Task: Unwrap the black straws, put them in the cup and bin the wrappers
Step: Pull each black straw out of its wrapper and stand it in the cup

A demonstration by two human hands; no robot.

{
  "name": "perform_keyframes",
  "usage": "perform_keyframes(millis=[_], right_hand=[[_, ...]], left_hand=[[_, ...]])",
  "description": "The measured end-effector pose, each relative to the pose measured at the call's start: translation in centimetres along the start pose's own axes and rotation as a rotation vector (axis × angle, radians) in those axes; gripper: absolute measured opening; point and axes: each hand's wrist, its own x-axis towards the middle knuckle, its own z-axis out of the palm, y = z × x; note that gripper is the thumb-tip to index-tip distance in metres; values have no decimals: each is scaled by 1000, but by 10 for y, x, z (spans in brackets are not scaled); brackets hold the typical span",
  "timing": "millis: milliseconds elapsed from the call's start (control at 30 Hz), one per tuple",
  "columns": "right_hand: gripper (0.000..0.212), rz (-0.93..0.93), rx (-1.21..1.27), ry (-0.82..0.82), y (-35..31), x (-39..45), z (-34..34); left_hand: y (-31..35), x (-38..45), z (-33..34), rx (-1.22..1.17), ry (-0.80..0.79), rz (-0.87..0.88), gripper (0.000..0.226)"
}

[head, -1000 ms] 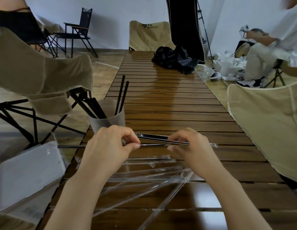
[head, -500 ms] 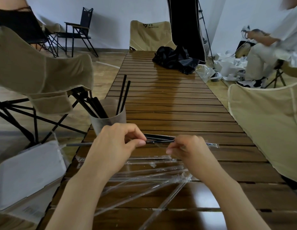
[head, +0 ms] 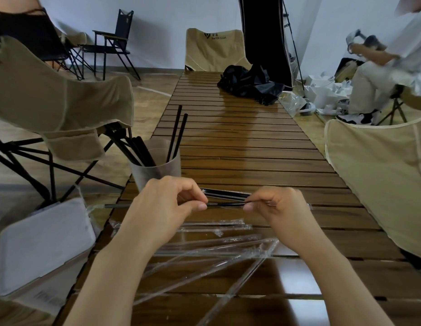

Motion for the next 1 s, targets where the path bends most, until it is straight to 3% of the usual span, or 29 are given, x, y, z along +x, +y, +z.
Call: perform_keyframes(millis=[467, 700, 767, 900, 1000], right_hand=[[14, 257, 298, 133, 9, -3, -25], [9, 294, 428, 154, -3, 1, -12], [24, 240, 333, 188, -3, 1, -9], [61, 42, -246, 288, 0, -2, -3], [32, -171, -462, 309, 2, -1, 2]], left_hand=[[-21, -3, -15, 82, -12, -110, 10], [-9, -1, -5, 114, -33, -48, 11], [-5, 0, -2, 129, -31, -42, 13], [-2, -1, 2, 181, -15, -40, 13], [1, 0, 3, 203, -20, -32, 13]])
